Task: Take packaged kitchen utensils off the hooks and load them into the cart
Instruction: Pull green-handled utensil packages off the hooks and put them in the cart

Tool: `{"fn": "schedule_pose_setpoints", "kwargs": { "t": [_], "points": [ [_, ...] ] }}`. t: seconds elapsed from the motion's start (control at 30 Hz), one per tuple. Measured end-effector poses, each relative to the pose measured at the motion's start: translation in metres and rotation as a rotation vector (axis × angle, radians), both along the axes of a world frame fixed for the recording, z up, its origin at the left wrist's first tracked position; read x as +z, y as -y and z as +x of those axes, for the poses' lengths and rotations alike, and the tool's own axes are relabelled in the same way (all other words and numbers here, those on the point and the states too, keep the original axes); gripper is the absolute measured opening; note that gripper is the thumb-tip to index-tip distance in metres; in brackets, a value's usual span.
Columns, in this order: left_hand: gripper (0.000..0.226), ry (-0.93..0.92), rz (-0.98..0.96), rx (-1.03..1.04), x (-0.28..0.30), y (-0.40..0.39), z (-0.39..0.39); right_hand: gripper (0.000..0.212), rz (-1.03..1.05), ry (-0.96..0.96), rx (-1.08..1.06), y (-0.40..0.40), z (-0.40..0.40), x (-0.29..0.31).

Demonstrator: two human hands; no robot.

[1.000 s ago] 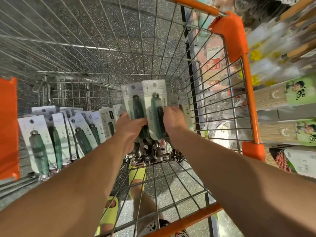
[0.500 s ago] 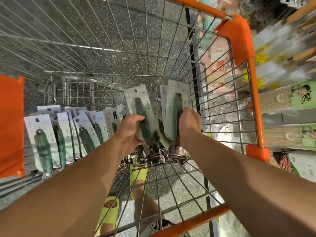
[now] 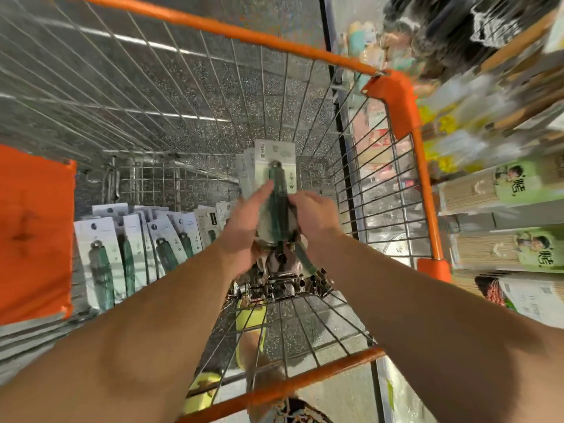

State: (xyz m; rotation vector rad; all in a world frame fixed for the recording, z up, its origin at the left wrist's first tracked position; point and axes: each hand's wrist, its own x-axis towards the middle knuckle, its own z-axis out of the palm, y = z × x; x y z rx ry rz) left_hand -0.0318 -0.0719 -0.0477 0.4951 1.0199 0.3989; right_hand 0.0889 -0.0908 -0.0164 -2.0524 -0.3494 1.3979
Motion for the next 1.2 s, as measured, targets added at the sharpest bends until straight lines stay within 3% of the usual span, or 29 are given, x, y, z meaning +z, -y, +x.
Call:
{"fn": "schedule_pose_setpoints", "kwargs": {
  "t": [0.1, 0.23, 0.27, 0.4, 0.53, 0.63, 0.7, 0.93, 1.0, 1.1, 1.2],
  "points": [
    [0.064, -0.057, 0.073, -0.016, 0.029, -0.006, 0.0, 0.02, 0.033, -0.046, -0.097, -0.001, -0.002, 0.03],
    [0.098, -0.116, 0.152, -0.01, 0.067, -0.012, -0.003, 0.011, 0.099, -0.057, -0.206, 0.0, -0.008, 0.074],
    [0.098, -0.114, 0.169, -0.012, 0.078, -0.012, -0.004, 0.01, 0.111, -0.053, -0.23, 0.001, -0.011, 0.088],
    [0.061, -0.032, 0.302, -0.052, 0.131, -0.012, -0.005, 0.011, 0.283, -0.041, -0.231, 0.01, -0.022, 0.146],
    [0.089, 0.054, 0.375, 0.003, 0.198, 0.0, -0.002, 0.014, 0.463, -0.01, -0.237, 0.031, -0.026, 0.217],
    [0.059, 0.193, 0.37, -0.011, 0.258, 0.023, 0.001, 0.01, 0.562, 0.128, -0.27, 0.054, -0.029, 0.275],
    [0.055, 0.258, 0.356, -0.027, 0.293, 0.04, 0.003, 0.009, 0.621, 0.22, -0.286, 0.073, -0.028, 0.308],
    [0.133, 0.365, 0.527, -0.211, 0.39, 0.113, 0.021, 0.01, 0.801, 0.448, -0.494, 0.164, -0.029, 0.398],
    [0.14, 0.446, 0.551, -0.267, 0.411, 0.14, 0.03, 0.019, 0.873, 0.445, -0.621, 0.197, -0.03, 0.42],
    [0.149, 0.533, 0.557, -0.345, 0.442, 0.187, 0.04, 0.015, 0.965, 0.422, -0.761, 0.25, -0.034, 0.453],
    [0.143, 0.595, 0.55, -0.45, 0.465, 0.239, 0.049, 0.011, 1.002, 0.483, -0.832, 0.303, -0.035, 0.478]
  ]
}}
